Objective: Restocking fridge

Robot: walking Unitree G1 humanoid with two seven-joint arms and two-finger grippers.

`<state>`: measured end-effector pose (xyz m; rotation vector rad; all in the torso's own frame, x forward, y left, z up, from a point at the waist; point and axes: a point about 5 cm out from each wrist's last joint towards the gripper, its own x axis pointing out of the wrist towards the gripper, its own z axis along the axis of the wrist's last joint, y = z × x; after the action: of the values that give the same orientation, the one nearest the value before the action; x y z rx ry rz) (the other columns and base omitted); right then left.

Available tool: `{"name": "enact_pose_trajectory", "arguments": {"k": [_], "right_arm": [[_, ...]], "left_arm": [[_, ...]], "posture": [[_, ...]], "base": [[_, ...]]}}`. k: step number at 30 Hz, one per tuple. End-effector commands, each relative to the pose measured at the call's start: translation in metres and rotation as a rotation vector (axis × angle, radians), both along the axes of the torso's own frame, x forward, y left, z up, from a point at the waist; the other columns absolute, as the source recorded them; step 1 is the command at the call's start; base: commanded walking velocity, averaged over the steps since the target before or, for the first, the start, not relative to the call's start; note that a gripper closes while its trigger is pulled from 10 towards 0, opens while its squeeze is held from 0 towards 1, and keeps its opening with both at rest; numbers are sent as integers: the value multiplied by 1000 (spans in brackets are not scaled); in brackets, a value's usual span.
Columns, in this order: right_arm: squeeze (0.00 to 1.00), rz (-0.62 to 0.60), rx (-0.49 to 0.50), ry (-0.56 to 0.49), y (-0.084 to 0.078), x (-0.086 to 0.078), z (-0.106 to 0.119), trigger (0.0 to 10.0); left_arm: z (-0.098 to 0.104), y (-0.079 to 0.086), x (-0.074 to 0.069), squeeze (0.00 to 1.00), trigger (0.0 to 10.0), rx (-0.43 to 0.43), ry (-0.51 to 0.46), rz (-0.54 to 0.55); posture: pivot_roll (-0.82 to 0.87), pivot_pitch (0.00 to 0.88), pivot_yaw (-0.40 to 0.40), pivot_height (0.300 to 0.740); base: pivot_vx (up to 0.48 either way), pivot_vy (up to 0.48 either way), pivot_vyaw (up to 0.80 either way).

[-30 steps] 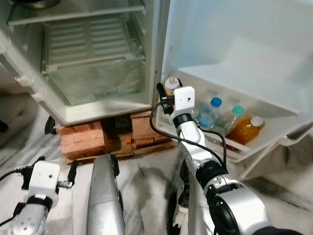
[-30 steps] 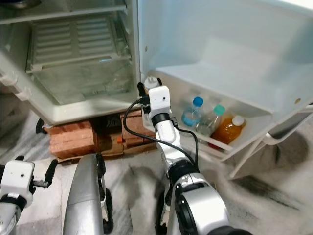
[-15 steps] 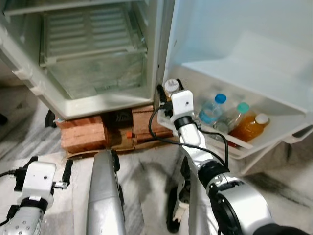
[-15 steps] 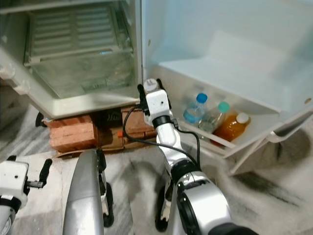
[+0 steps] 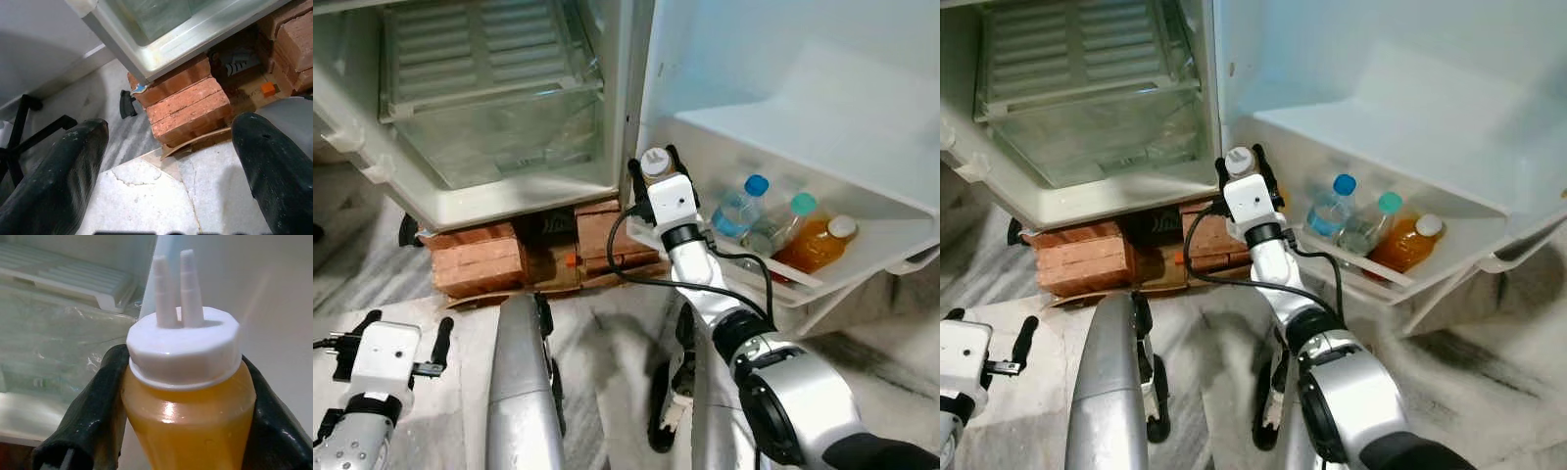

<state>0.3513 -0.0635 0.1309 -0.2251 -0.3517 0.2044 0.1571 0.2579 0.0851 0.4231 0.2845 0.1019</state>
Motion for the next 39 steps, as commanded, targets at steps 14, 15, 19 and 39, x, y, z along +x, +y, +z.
{"name": "enact_pose_trajectory", "arguments": {"k": [14, 15, 19, 39], "right_arm": [[0, -155, 87, 302, -24, -12, -53, 10000], [0, -159, 85, 315, -25, -12, -55, 10000], [0, -229, 90, 386, -38, -12, -63, 10000], [1000, -454, 68, 352, -89, 8, -41, 10000]], "left_arm": [[-2, 1, 0, 0, 10000, 4, 22, 7], [-3, 1, 0, 0, 10000, 3, 22, 8], [-3, -1, 3, 0, 10000, 0, 18, 6], [-8, -2, 16, 0, 10000, -6, 3, 9]], "posture": [[387, 322, -19, 527], [386, 321, -20, 527], [383, 316, -24, 527], [352, 266, -37, 527]], "base": [[0, 0, 0], [0, 0, 0], [0, 0, 0], [0, 0, 0]]}}
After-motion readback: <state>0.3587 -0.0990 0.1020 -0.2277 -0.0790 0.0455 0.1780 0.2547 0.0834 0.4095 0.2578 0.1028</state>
